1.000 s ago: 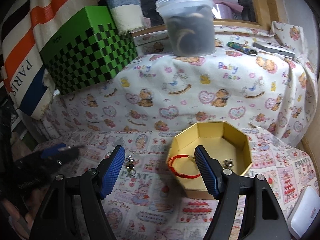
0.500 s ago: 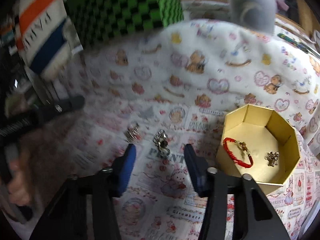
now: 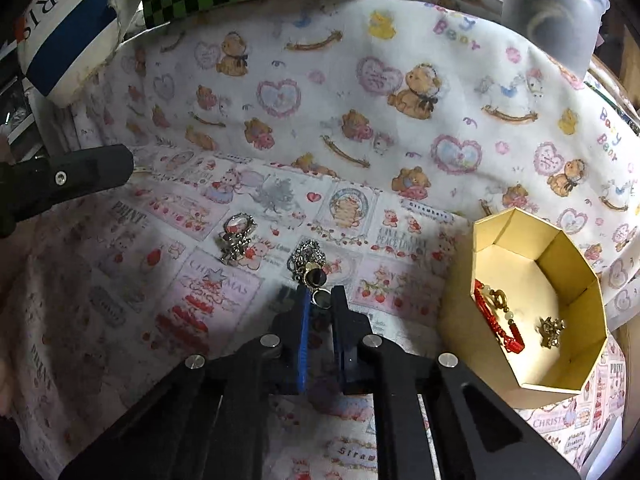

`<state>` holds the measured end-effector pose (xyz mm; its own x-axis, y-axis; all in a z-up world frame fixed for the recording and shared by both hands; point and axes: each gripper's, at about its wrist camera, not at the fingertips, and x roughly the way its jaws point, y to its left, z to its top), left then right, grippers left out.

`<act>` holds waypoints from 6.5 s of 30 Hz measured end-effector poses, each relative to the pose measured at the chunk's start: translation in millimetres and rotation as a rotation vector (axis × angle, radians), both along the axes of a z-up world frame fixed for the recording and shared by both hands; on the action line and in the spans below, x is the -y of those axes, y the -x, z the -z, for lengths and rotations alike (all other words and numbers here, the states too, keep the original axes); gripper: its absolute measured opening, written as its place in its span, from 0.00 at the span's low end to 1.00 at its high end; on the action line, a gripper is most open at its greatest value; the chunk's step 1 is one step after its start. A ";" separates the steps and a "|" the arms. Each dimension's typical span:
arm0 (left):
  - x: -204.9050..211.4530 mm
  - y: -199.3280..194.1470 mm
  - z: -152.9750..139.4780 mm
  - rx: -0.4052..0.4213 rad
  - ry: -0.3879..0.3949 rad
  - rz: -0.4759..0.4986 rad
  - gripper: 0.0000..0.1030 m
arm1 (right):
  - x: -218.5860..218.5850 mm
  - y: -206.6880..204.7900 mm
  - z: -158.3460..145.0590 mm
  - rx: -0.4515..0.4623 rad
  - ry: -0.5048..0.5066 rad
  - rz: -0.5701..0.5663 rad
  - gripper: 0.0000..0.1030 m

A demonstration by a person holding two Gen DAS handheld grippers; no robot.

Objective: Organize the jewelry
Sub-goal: 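Grasp the silver bangle with the left tool while the right grasps a black-bead charm, then carry the bangle and charm over the gold box and open both tools, then lower the left tool onto a silver charm on the cloth and close it, then grasp another silver charm with the right tool while the left holds its charm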

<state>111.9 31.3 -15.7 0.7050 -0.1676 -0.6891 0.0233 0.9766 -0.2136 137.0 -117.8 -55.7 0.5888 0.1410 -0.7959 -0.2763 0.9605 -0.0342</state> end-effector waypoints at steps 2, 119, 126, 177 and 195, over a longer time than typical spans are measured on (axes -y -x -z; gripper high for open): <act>-0.3 -0.1 0.3 0.001 -0.009 -0.005 0.65 | 1.7 0.5 -1.7 0.003 -0.020 0.002 0.05; 84.1 14.7 -53.8 0.196 -0.121 0.124 1.00 | 146.5 47.7 -96.3 0.288 -0.283 0.304 0.51; 83.7 10.9 -36.3 0.213 -0.178 0.253 0.99 | 141.8 54.8 -102.7 0.368 -0.209 0.324 0.70; 82.0 -37.1 50.8 -0.118 -0.061 0.218 0.13 | 112.0 41.9 -76.2 0.255 -0.122 0.225 0.83; 24.4 -2.3 -8.7 0.052 0.020 0.046 0.13 | 56.8 40.3 -54.3 0.098 -0.306 -0.076 0.63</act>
